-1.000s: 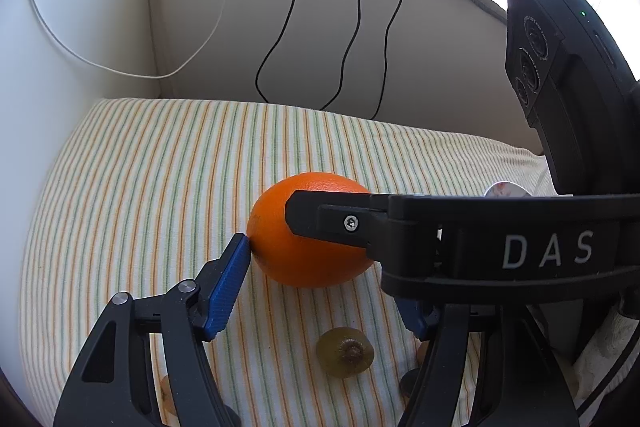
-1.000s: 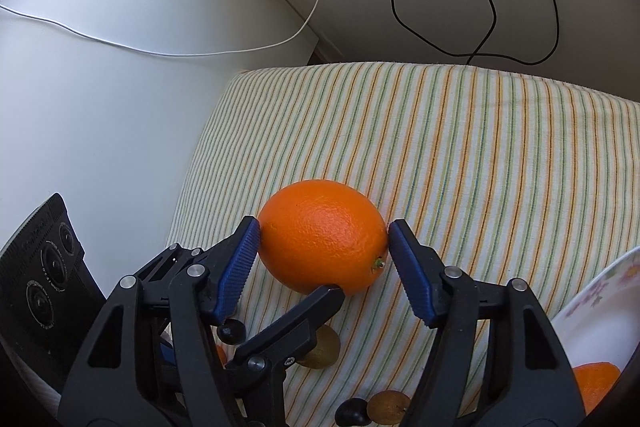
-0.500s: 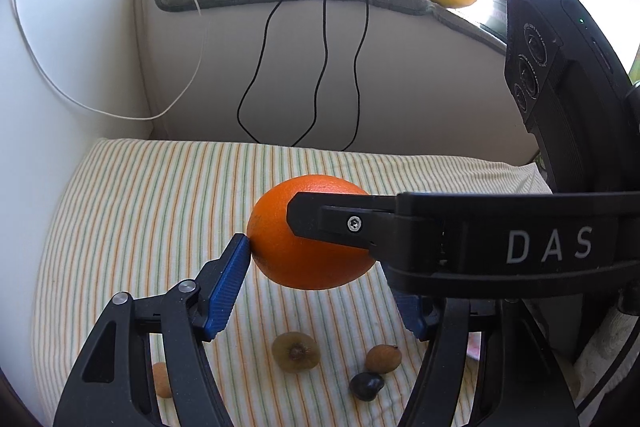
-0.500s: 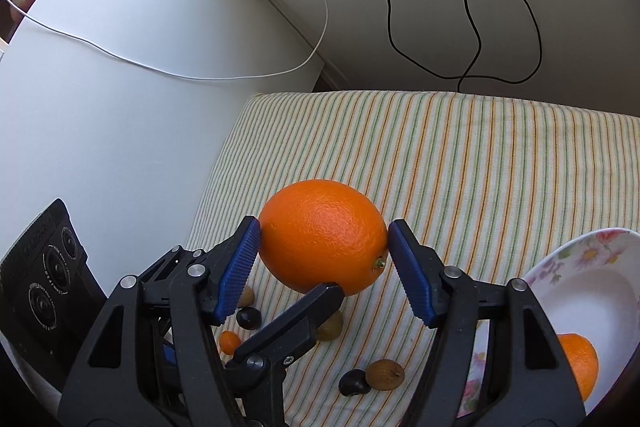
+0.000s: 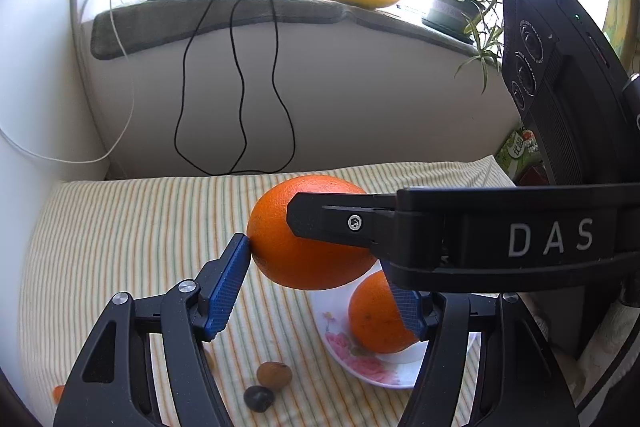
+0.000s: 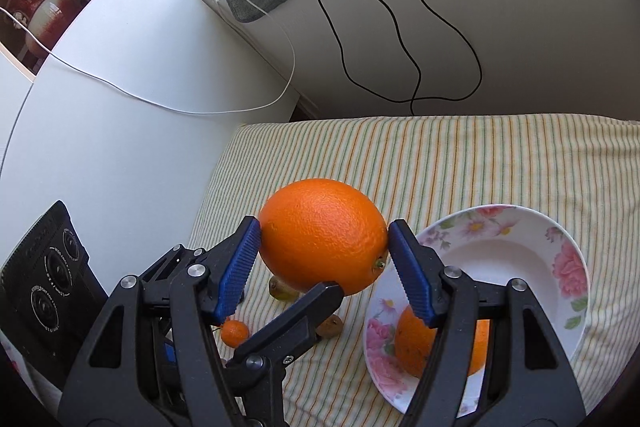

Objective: Organize fruits
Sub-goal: 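Lower the oval orange beside the first orange on the plate, open right gripper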

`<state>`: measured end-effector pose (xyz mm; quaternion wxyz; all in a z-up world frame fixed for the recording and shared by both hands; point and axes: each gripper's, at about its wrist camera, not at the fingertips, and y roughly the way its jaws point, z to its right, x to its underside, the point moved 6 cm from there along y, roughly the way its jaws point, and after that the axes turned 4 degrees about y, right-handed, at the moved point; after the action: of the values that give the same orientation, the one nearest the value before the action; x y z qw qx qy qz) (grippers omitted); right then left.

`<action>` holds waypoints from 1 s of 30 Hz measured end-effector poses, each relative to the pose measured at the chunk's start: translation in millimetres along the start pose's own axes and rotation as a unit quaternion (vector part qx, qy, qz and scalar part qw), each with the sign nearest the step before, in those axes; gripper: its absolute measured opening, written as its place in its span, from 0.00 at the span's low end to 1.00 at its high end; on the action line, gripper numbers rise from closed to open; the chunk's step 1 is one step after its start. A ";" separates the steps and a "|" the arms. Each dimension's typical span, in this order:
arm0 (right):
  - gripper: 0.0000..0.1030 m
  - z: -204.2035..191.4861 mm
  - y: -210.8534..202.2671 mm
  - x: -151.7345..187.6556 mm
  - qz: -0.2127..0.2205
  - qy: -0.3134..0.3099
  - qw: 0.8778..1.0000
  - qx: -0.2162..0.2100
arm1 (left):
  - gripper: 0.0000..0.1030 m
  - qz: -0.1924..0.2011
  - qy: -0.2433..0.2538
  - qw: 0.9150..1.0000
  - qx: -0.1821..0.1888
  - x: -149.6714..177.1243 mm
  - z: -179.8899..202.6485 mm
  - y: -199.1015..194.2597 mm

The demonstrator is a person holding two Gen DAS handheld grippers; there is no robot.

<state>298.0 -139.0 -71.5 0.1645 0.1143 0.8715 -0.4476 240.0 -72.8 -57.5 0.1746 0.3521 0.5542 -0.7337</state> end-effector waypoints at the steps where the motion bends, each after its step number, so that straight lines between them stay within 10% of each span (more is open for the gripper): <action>1: 0.67 4.8 -5.9 -0.2 0.003 0.002 1.000 0.003 | 0.65 0.000 0.003 1.000 0.004 -1.6 6.2 2.4; 30: 0.67 120.4 -66.0 30.2 0.013 0.062 0.996 0.063 | 0.65 -0.053 0.035 0.995 0.075 10.1 109.1 61.2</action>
<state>269.5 -273.8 -99.9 0.1088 0.1632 0.8484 -0.4917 237.4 -193.4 -92.0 0.0891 0.3603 0.5214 -0.7684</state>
